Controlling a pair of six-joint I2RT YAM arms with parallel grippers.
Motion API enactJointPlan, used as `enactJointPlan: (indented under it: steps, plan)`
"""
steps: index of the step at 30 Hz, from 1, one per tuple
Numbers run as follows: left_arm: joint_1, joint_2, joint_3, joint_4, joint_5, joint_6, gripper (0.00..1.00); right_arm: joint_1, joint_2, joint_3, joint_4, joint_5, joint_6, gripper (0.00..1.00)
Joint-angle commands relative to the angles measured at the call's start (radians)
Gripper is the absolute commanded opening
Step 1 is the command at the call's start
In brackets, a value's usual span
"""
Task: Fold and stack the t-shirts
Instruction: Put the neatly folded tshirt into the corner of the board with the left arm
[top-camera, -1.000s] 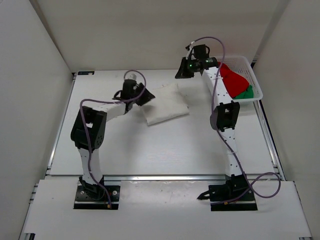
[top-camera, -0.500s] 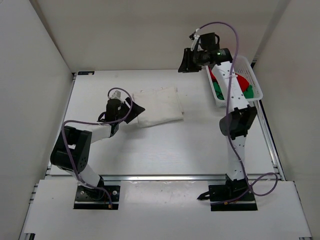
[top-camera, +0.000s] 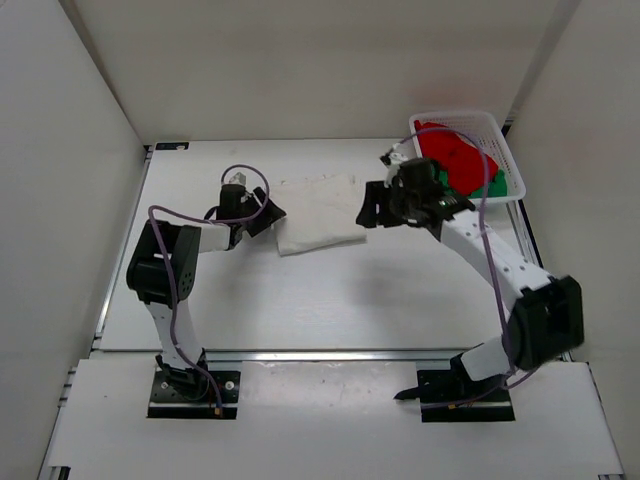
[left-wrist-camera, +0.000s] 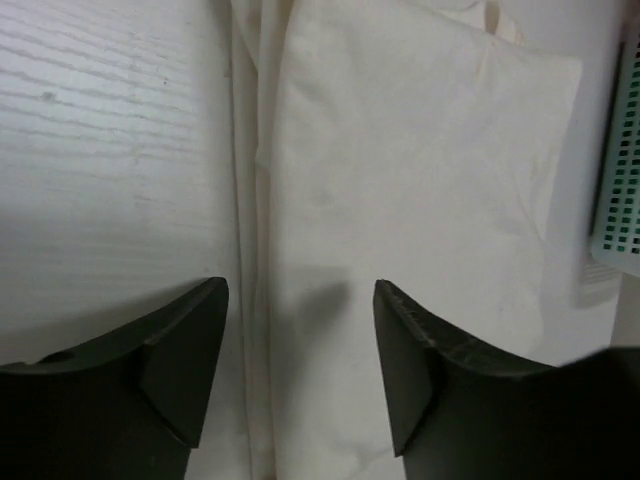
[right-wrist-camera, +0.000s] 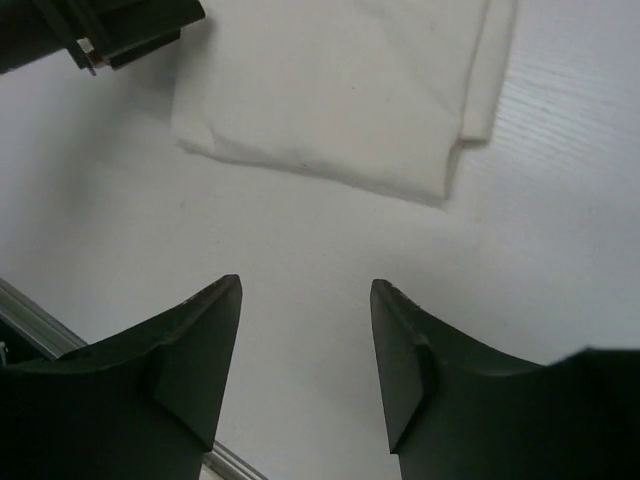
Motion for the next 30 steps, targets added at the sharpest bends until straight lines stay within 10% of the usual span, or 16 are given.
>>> enactJointPlan:
  steps: [1, 6, 11, 30]
  plan:
    - [-0.019, 0.062, 0.045, -0.055, -0.001, 0.035, 0.69, -0.044, -0.254, -0.176, 0.350, -0.024, 0.087, 0.54]
    - [-0.050, 0.173, 0.141, -0.029, 0.052, 0.011, 0.39, -0.054, -0.397, -0.402, 0.433, -0.036, 0.186, 0.47]
    - [-0.082, 0.197, 0.224, -0.022, 0.025, -0.053, 0.01, -0.093, -0.377, -0.520, 0.389, -0.166, 0.224, 0.01]
    - [0.565, 0.137, 0.298, -0.045, 0.012, -0.179, 0.00, 0.034, -0.267, -0.597, 0.447, -0.252, 0.205, 0.00]
